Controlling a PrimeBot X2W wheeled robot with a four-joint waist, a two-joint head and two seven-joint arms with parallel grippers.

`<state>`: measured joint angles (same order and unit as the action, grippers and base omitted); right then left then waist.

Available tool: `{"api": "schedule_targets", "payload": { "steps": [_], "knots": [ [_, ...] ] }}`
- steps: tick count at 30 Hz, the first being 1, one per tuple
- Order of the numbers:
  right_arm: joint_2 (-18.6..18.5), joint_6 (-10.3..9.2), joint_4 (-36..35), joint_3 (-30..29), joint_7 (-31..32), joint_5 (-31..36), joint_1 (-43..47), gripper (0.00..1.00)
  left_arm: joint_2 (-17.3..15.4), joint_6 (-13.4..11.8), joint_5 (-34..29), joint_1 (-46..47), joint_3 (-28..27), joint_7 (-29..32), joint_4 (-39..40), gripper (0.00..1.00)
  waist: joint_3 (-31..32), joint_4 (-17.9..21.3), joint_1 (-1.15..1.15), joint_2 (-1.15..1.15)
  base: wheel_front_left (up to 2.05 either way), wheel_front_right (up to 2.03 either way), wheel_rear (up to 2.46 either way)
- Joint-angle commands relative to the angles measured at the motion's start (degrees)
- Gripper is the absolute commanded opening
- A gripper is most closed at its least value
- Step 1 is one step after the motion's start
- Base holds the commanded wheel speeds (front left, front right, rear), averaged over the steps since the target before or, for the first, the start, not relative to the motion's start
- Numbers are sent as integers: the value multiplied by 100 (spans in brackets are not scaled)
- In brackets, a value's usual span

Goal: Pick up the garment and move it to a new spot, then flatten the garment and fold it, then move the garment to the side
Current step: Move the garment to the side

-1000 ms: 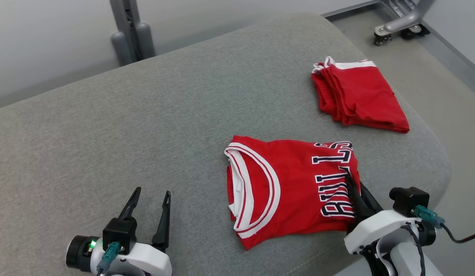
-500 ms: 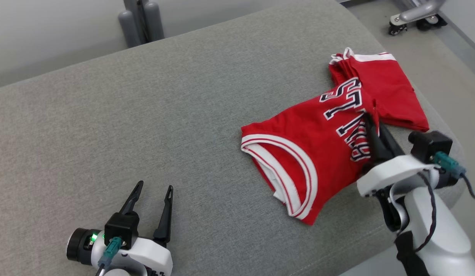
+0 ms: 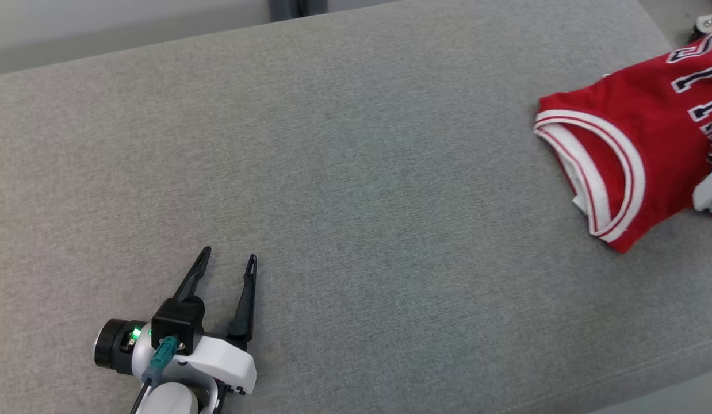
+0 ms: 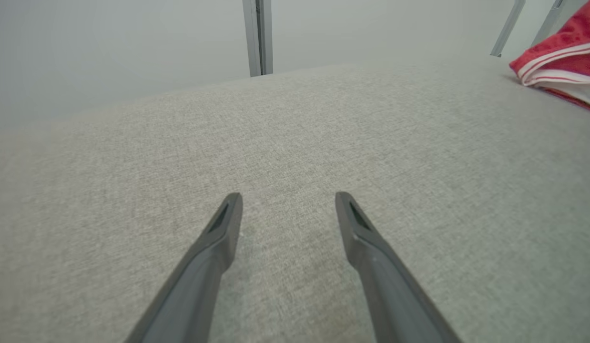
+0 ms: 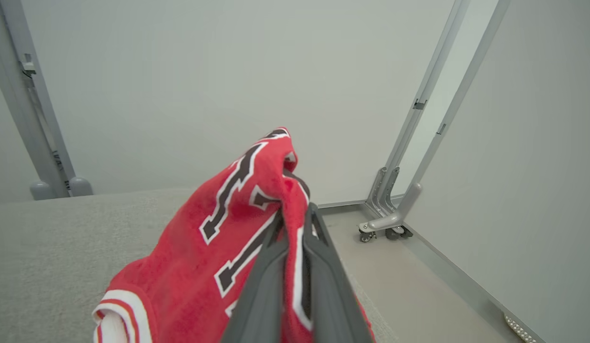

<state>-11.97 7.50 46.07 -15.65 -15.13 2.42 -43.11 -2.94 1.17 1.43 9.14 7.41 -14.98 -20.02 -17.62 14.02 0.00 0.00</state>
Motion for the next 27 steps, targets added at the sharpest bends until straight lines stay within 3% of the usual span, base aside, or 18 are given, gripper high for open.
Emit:
{"api": "schedule_targets", "payload": {
  "steps": [1,7,9,10,14,17,27],
  "knots": [
    [-81,-2,44,-70,5,116,-94,0,-30,0,-34,91,-17,-25,29,100,-102,-172,0,0,0,0,0],
    [-620,-2,559,-1112,6,1152,-362,0,-24,21,-64,206,40,-25,104,100,-259,-480,0,0,0,0,0],
    [-690,-2,684,-1506,12,1520,-439,70,-23,22,-67,233,57,-25,126,100,-285,-553,0,0,0,0,0],
    [-707,-2,706,-1696,12,1695,-475,100,-23,20,-67,240,62,-25,134,100,-296,-586,0,0,0,0,0],
    [-571,-2,534,-2239,9,2270,-551,100,-19,-29,-55,255,64,-25,144,100,-306,-669,0,0,0,0,0],
    [-379,-2,313,-2197,8,2337,-584,100,-18,-64,-20,231,40,-25,140,100,-271,-701,0,0,0,0,0],
    [560,-2,-936,-564,7,1024,480,100,-11,-237,122,48,-43,-25,165,100,112,-902,0,0,0,0,0]
  ]
}}
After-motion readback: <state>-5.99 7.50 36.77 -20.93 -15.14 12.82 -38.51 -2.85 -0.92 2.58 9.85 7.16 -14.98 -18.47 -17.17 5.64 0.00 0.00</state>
